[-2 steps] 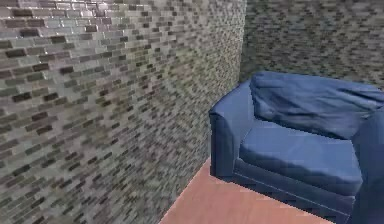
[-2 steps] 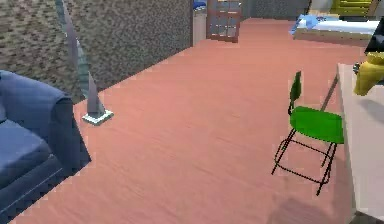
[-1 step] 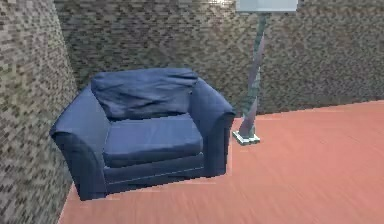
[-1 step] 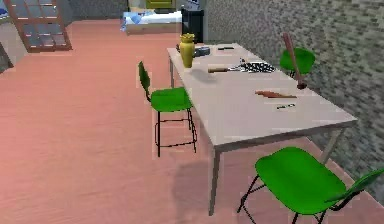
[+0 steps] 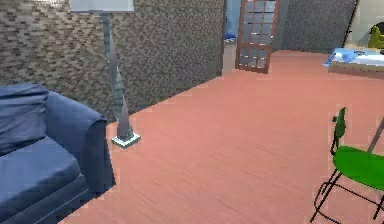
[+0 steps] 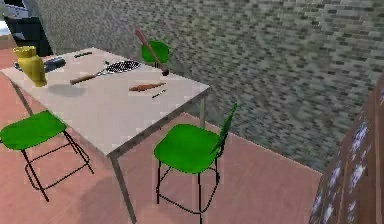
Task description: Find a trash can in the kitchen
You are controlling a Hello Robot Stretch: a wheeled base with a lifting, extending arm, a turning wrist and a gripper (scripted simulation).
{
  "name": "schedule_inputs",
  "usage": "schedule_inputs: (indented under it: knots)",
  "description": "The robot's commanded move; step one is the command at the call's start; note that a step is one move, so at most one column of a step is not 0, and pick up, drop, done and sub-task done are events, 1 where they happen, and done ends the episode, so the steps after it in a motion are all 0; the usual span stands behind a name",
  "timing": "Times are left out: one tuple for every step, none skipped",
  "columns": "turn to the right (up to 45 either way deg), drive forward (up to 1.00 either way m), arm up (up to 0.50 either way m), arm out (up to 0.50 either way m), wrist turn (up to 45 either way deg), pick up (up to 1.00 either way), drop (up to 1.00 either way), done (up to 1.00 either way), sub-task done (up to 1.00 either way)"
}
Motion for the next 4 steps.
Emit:
schedule_inputs:
  knots:
    - [0.0,1.0,0.0,0.0,0.0,0.0,0.0,0.0,0.0]
    - [6.0,0.0,0.0,0.0,0.0,0.0,0.0,0.0,0.0]
    - [0.0,0.25,0.0,0.0,0.0,0.0,0.0,0.0,0.0]
    - [27.0,0.0,0.0,0.0,0.0,0.0,0.0,0.0,0.0]
